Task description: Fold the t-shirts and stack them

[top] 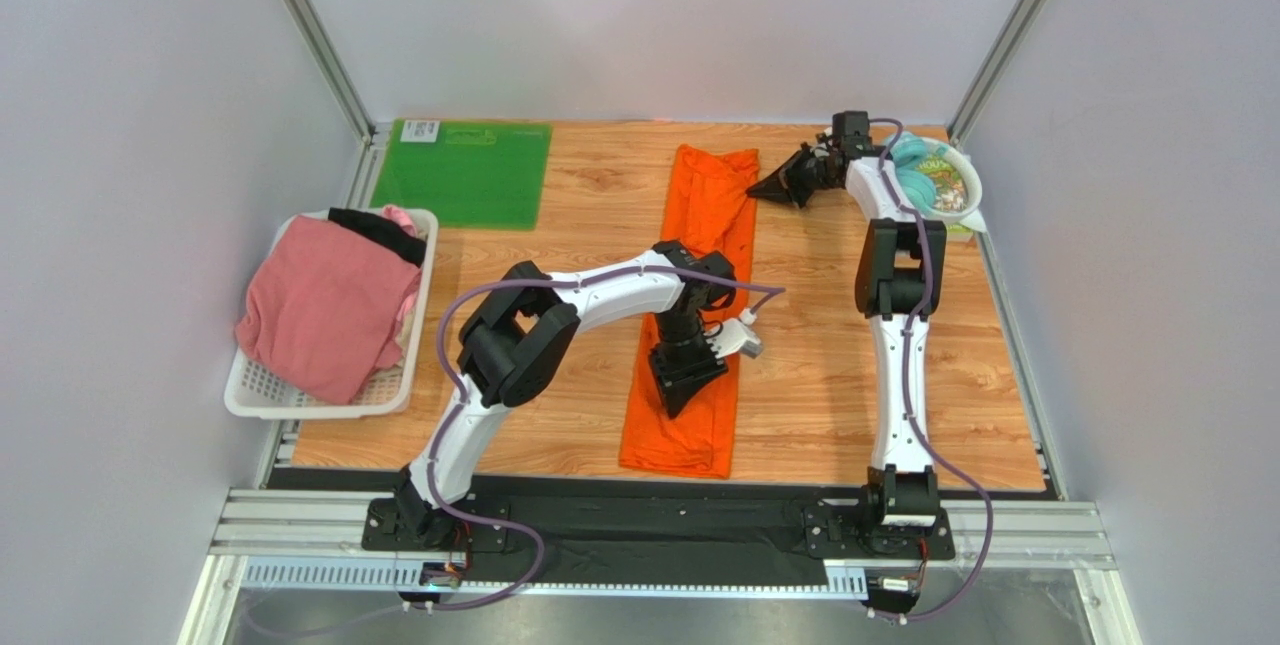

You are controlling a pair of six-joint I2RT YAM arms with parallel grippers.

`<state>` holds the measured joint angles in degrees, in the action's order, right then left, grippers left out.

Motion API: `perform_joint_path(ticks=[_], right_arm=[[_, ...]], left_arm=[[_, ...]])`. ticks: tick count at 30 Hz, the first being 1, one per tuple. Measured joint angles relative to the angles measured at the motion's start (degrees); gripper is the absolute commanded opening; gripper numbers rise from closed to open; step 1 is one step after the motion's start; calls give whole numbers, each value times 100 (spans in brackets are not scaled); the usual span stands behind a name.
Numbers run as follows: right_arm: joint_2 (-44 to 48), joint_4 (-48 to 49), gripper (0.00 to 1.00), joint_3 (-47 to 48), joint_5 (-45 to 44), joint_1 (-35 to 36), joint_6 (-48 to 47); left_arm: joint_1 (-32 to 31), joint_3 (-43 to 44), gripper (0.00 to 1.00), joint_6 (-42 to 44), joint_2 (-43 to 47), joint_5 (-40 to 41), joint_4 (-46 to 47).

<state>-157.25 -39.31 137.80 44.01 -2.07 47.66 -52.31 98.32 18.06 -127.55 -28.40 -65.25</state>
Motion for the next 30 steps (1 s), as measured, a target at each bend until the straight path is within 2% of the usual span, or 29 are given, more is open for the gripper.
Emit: perform_joint_path(ticks=[11,14,17,18,21,23,25,26,28,29,30], right_arm=[[-203,610,1,55,356,-35,310],[-214,730,7,55,396,-44,354],[-210,704,21,70,387,-44,262],[-186,656,34,70,365,-44,175],[142,494,62,-186,175,-42,-107],[549,251,73,-487,-87,-37,-313],[1161,-201,97,-758,-509,-37,-632],[1412,-387,100,-822,-702,-33,-713],[2190,-844,100,-1051,-1373,11,-1088],[2551,-1034,100,-1161,-1650,50,-1209],[3075,-1086,100,-1480,-2087,114,-1366]], left_arm=[[-13,538,42,-531,-127,-275,136],[-17,723,42,-590,-127,-330,127],[-20,1117,42,-629,-127,-273,-11],[-17,1257,42,-629,-125,-229,-33],[44,1425,43,-664,44,-44,-26],[129,1416,43,-732,306,116,-57],[293,1318,47,-828,737,306,-9],[409,1178,48,-896,1056,424,66],[675,778,54,-1034,1779,656,284],[817,426,62,-1126,2302,820,503],[933,151,74,-1176,2730,955,614]])
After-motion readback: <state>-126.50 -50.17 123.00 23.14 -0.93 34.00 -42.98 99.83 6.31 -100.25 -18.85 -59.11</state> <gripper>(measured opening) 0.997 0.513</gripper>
